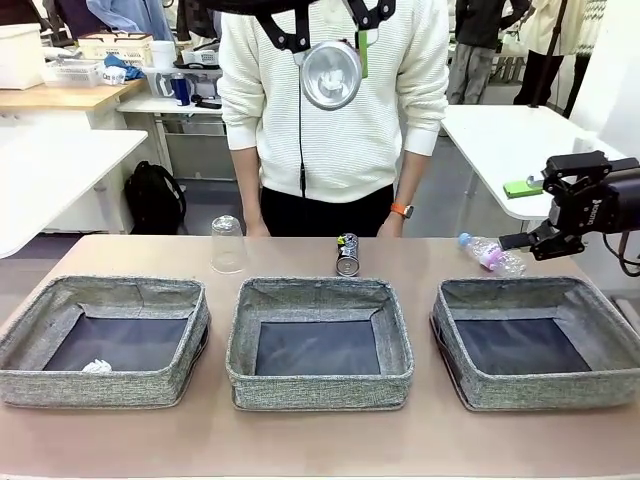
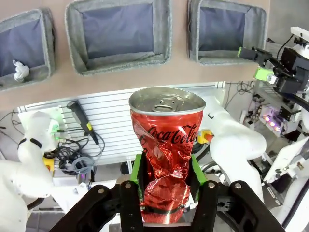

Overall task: Sort the waste into the appropriate baskets.
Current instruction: Place the picked waste into the Fabric basket indicated by the person.

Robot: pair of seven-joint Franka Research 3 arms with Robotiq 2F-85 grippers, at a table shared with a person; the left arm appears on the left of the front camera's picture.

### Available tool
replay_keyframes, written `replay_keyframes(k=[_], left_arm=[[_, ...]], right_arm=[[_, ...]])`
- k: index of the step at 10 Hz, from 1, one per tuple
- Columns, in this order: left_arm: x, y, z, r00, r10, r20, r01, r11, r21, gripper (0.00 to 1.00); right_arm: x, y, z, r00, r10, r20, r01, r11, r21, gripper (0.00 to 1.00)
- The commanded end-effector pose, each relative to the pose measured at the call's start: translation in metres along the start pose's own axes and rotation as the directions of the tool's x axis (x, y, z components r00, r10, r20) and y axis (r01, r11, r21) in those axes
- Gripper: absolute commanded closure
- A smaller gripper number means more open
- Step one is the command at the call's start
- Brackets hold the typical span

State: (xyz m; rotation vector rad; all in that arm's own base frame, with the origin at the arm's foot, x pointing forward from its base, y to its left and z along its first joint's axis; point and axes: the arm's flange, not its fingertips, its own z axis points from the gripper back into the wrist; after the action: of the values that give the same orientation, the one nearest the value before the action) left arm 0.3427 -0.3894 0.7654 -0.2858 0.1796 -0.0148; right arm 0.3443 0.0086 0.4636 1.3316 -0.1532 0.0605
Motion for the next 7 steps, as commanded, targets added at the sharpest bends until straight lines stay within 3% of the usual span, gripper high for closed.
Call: replay_keyframes(k=[1,7], left_arm=[[-0.001,0.0012,0.0047,1.0,-0.002,-0.012,0.002,1.0,-0.005,0.58],[-0.001,0.0012,0.0047,1.0,-0.002,-0.012,0.002,1.0,-0.005,0.58]], right_arm=[[-0.0002,0.0042,0.0018,1.0,-0.019,-0.003,0.019,1.0,0.003,0.0],[-0.0002,0.0042,0.0018,1.0,-0.019,-0.003,0.019,1.0,0.003,0.0]])
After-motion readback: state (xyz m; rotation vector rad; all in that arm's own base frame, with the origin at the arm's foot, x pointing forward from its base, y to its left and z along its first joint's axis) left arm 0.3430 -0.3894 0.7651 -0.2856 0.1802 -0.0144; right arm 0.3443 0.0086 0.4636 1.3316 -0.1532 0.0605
